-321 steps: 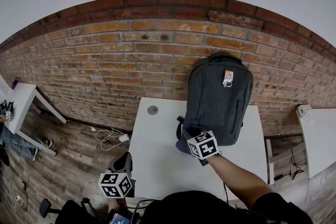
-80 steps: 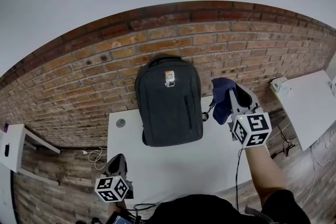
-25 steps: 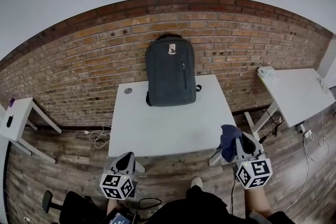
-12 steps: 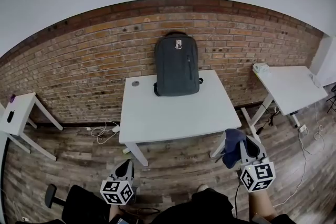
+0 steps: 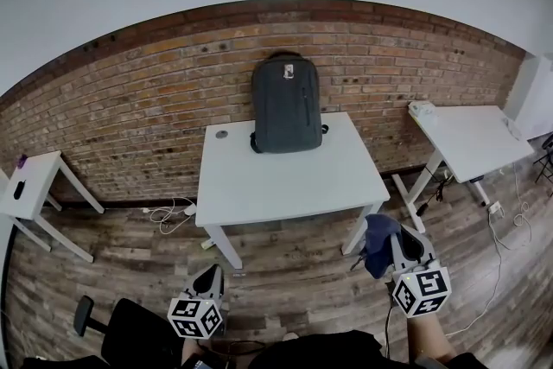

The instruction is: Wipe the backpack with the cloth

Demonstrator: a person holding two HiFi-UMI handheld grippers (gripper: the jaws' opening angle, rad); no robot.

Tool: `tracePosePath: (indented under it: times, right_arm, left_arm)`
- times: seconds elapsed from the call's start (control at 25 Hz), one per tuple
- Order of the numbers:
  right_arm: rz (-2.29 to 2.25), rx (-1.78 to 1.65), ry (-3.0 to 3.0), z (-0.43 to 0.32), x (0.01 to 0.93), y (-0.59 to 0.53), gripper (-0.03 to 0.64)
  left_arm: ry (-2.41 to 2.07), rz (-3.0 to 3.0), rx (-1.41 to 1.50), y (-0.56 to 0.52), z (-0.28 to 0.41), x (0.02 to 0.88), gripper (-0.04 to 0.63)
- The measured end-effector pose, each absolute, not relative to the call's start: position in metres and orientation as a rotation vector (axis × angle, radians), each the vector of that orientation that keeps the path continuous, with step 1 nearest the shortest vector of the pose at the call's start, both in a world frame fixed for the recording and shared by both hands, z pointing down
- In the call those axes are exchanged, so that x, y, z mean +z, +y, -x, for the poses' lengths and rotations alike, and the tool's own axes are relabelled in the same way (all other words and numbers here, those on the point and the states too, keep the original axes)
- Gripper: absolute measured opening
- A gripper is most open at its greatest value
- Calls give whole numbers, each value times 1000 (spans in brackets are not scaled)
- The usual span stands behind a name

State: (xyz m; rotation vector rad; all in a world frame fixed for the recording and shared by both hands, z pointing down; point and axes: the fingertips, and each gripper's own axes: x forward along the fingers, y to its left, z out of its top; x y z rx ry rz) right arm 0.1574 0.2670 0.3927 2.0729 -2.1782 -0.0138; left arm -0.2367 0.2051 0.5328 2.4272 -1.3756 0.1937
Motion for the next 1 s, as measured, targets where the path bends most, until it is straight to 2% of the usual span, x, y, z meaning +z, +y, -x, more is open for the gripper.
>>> tracePosePath:
  times: [0.48, 1.0]
  right_arm:
    - [-2026, 44, -2247, -188, 400, 328, 35]
    - [-1973, 127, -2398, -234, 404, 436, 35]
  left_arm:
    - [-1417, -2391, 201, 286, 204, 530, -3]
    - [-1448, -2390, 256, 412, 137, 533, -3]
